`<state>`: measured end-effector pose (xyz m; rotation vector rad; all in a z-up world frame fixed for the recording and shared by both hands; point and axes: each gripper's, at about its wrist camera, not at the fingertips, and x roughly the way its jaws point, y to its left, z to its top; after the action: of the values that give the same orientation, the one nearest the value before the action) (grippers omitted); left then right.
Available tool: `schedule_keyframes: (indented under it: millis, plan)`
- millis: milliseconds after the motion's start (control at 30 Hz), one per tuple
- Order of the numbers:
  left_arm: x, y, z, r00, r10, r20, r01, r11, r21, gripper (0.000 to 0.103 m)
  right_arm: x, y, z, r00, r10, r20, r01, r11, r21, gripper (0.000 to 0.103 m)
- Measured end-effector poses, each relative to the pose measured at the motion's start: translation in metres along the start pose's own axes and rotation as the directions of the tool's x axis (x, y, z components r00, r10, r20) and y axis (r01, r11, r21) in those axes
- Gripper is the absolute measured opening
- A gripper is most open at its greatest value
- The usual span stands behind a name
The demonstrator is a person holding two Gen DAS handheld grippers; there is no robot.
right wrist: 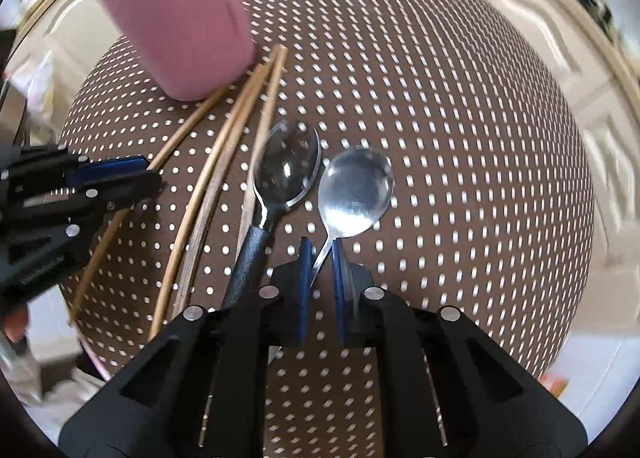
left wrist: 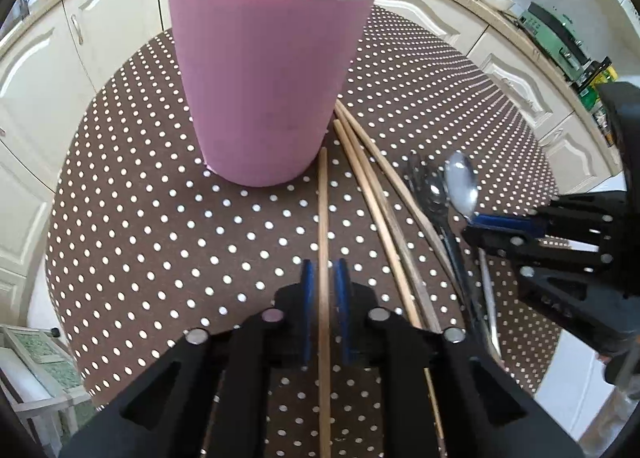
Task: Organize utensils
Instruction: 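Grasp the silver spoon by its handle with the right tool, then lift the chopstick and silver spoon and lower both into the pink cup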
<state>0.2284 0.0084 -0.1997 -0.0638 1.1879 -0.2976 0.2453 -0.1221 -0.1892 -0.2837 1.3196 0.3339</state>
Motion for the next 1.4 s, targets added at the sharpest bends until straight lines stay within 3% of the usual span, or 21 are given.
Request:
schedule_keyframes:
  millis: [200, 467, 667, 833, 1000, 1167, 1233, 1400]
  plan:
    - [0.000, 0.002, 0.001, 1.000, 0.000, 0.012, 0.000, 1.000, -0.003, 0.005, 0.001, -0.001, 0.001, 0.998, -0.001, -0.058, 0.004, 0.999, 0.050, 0.011]
    - [-0.003, -0.004, -0.003, 0.999, 0.002, 0.041, -0.002, 1.000, -0.019, 0.005, 0.013, -0.019, -0.002, 1.000, -0.006, -0.022, 0.008, 0.996, 0.083, 0.010]
    - [-0.021, -0.011, -0.009, 0.993, -0.025, 0.118, 0.026, 1.000, -0.005, 0.005, 0.000, -0.035, -0.026, 0.991, 0.002, 0.134, -0.023, 0.987, 0.158, 0.004]
    - [-0.045, -0.016, -0.015, 0.975, -0.076, 0.211, 0.073, 0.997, 0.023, 0.005, -0.026, -0.048, -0.045, 0.955, -0.006, 0.297, -0.064, 0.972, 0.228, 0.004]
    - [-0.073, -0.027, -0.027, 0.938, -0.137, 0.319, 0.119, 0.990, 0.075, 0.005, -0.053, -0.049, -0.063, 0.899, 0.020, 0.437, -0.134, 0.964, 0.231, 0.004]
    - [-0.104, -0.038, -0.042, 0.872, -0.184, 0.453, 0.129, 0.980, 0.149, 0.005, -0.095, -0.047, -0.080, 0.818, 0.058, 0.572, -0.217, 0.953, 0.214, 0.004]
    - [-0.118, -0.042, -0.046, 0.822, -0.188, 0.537, 0.111, 0.979, 0.173, 0.005, -0.113, -0.045, -0.085, 0.779, 0.081, 0.622, -0.253, 0.948, 0.193, 0.004]
    - [-0.144, -0.043, -0.046, 0.719, -0.151, 0.678, 0.049, 0.985, 0.168, 0.005, -0.135, -0.027, -0.080, 0.729, 0.127, 0.672, -0.283, 0.951, 0.127, 0.004]
